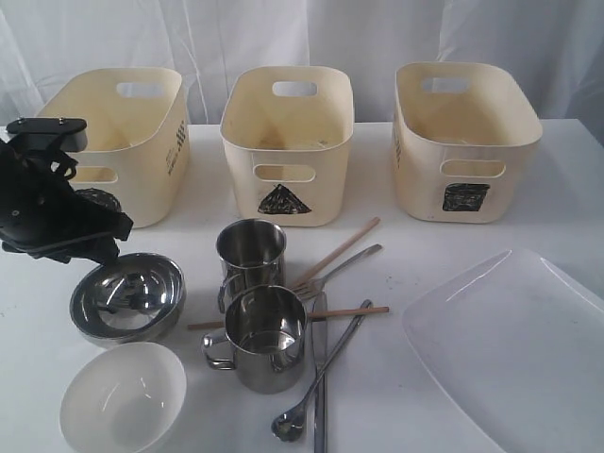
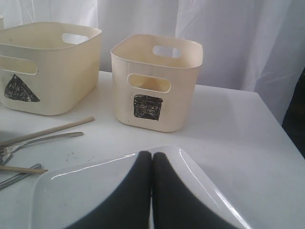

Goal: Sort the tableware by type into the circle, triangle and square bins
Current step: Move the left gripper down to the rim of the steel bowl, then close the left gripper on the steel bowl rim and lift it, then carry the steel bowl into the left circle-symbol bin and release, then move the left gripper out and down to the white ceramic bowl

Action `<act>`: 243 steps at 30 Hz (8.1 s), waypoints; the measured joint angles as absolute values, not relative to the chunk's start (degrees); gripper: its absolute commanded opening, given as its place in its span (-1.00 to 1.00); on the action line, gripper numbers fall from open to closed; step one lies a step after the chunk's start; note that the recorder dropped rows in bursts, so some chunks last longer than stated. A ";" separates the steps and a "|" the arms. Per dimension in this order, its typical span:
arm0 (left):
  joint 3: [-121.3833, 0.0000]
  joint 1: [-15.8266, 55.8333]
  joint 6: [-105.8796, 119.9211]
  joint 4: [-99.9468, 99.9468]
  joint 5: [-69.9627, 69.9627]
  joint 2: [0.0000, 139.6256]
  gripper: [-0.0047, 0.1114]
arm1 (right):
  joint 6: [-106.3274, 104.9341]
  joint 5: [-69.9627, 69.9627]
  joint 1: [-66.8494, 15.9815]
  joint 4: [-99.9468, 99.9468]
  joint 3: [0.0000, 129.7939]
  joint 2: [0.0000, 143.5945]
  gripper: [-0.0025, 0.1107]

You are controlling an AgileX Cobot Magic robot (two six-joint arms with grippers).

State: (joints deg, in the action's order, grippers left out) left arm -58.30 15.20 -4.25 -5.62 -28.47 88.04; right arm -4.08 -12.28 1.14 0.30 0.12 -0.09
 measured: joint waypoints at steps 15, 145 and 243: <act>-58.45 15.20 -2.81 -5.73 -30.03 88.13 0.10 | -4.08 -12.28 1.14 0.30 0.12 -0.09 -0.96; -58.45 11.84 11.39 -12.78 -32.68 88.25 -0.92 | -4.08 -12.28 1.14 0.30 0.12 -0.09 -0.96; -108.41 0.71 12.59 -11.00 -22.19 123.44 -0.11 | -4.08 -12.28 1.14 0.30 0.12 -0.09 -0.96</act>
